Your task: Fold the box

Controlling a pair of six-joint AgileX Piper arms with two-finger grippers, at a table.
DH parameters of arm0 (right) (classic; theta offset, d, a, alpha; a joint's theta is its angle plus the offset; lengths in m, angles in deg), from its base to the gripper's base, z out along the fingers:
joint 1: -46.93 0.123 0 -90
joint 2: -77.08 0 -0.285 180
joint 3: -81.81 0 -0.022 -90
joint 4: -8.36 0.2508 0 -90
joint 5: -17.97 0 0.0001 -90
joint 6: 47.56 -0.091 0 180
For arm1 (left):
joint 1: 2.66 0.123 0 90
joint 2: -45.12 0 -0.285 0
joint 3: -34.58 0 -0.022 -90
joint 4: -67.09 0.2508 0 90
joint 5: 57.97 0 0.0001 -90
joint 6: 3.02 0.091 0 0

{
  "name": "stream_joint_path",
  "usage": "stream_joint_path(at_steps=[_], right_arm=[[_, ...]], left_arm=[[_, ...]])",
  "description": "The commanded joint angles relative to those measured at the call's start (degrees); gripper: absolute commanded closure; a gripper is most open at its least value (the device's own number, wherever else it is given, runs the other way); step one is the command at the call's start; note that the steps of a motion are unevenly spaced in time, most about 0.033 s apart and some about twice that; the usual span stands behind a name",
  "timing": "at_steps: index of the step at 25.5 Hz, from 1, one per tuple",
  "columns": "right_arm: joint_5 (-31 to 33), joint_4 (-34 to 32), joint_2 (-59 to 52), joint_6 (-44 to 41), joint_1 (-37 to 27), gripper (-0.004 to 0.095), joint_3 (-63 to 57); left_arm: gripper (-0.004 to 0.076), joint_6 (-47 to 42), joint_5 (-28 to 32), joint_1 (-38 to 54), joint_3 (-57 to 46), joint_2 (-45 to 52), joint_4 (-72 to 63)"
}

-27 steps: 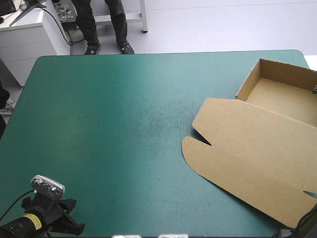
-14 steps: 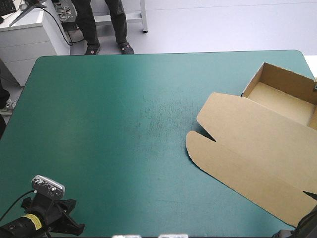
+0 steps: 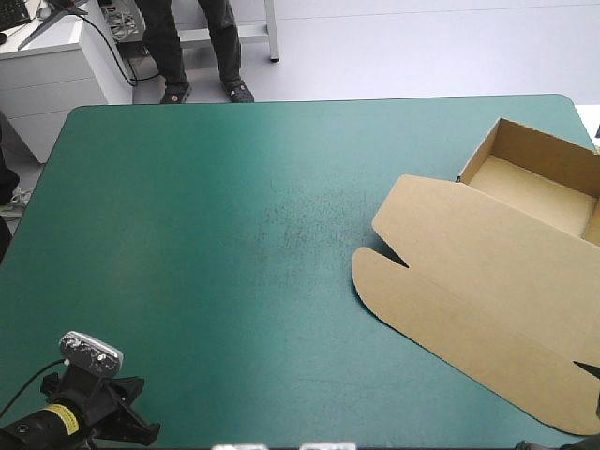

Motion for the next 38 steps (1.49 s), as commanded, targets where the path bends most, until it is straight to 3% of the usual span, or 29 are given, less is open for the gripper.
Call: stream_joint_path(at_steps=[1,6,10,20,24,30,38], right_arm=[[0.36,2.92,-10.29,1.31,3.73,0.0905,-5.27],[0.26,2.68,-26.28,3.85,14.83,0.0905,-24.51],[-0.3,2.68,-38.68,4.21,19.47,0.0908,-36.05],[-4.88,2.76,-55.14,7.22,22.92,0.0908,-53.23],[-6.96,2.92,-58.89,8.14,22.92,0.0908,-59.37],[-8.21,3.58,-63.44,8.93,22.92,0.0908,-67.16],[-12.69,8.11,-67.24,12.35,22.92,0.0908,-74.06]], left_arm=[[0.0732,-0.21,2.67,-0.26,1.31,-0.59,-0.36],[0.0732,-0.21,2.67,-0.26,1.31,-0.59,-0.36],[0.0732,-0.21,2.67,-0.26,1.31,-0.59,-0.36],[0.0732,-0.02,4.25,-0.26,2.1,-0.59,-0.24],[0.0732,-0.02,4.78,-0.26,2.36,-0.59,-0.24],[0.0732,-0.02,10.87,-0.26,2.37,-0.59,-0.6],[0.0732,-0.02,10.98,-0.26,2.29,-0.59,-0.31]])
